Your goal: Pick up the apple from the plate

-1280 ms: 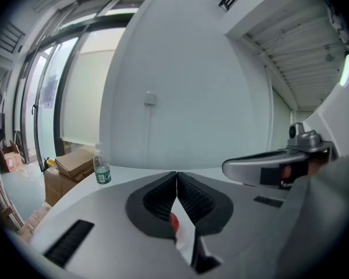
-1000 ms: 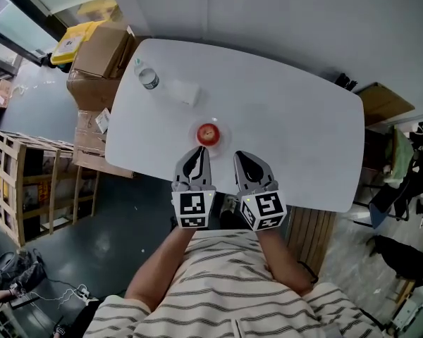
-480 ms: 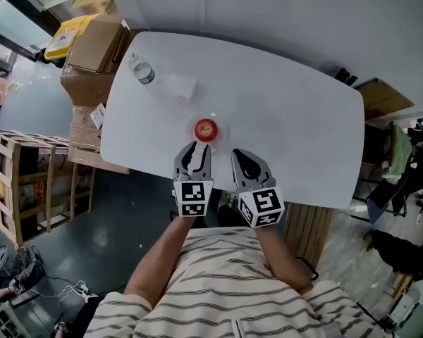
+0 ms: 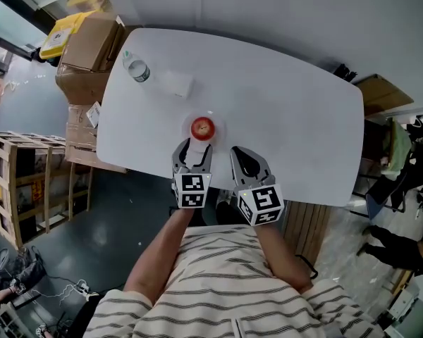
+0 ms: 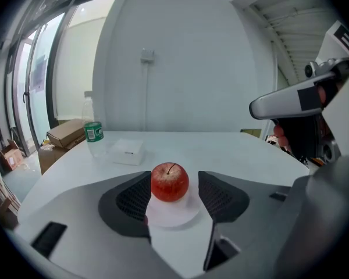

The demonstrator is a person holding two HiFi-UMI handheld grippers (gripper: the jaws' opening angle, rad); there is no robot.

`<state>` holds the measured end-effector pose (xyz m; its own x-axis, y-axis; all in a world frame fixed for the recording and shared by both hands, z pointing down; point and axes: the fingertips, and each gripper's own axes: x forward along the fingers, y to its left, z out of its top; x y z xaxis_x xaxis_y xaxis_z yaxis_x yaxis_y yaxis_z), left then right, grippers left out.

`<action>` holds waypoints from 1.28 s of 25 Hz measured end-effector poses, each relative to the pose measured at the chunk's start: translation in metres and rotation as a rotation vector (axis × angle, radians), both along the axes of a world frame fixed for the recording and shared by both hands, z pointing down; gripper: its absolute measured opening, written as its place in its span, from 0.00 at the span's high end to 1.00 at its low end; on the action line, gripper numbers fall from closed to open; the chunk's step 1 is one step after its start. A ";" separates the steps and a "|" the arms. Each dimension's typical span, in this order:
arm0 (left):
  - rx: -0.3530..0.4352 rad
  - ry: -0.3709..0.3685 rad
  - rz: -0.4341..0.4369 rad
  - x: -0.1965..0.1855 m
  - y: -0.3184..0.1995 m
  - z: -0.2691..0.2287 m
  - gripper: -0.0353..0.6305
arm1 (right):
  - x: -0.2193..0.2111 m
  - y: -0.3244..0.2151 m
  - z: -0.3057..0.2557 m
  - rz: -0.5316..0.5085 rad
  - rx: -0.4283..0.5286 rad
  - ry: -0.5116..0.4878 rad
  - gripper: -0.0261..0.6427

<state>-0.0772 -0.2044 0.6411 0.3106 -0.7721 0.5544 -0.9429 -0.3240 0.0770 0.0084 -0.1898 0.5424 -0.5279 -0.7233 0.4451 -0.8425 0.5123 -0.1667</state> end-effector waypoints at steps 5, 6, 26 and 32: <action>-0.035 -0.007 0.003 0.006 -0.003 0.013 0.53 | 0.007 -0.003 0.002 0.006 -0.006 0.002 0.94; -0.038 -0.008 -0.001 0.006 -0.005 0.016 0.53 | 0.007 -0.004 0.003 0.007 -0.008 0.002 0.94; -0.105 -0.054 -0.028 0.009 -0.034 0.055 0.37 | 0.013 -0.012 0.014 0.014 -0.033 0.007 0.94; -0.119 -0.064 -0.033 0.009 -0.038 0.064 0.37 | 0.016 -0.014 0.019 0.024 -0.044 0.006 0.94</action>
<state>-0.0686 -0.2428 0.7049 0.2469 -0.7090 0.6606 -0.9572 -0.2847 0.0522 0.0240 -0.2035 0.5616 -0.5081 -0.7154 0.4796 -0.8554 0.4844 -0.1835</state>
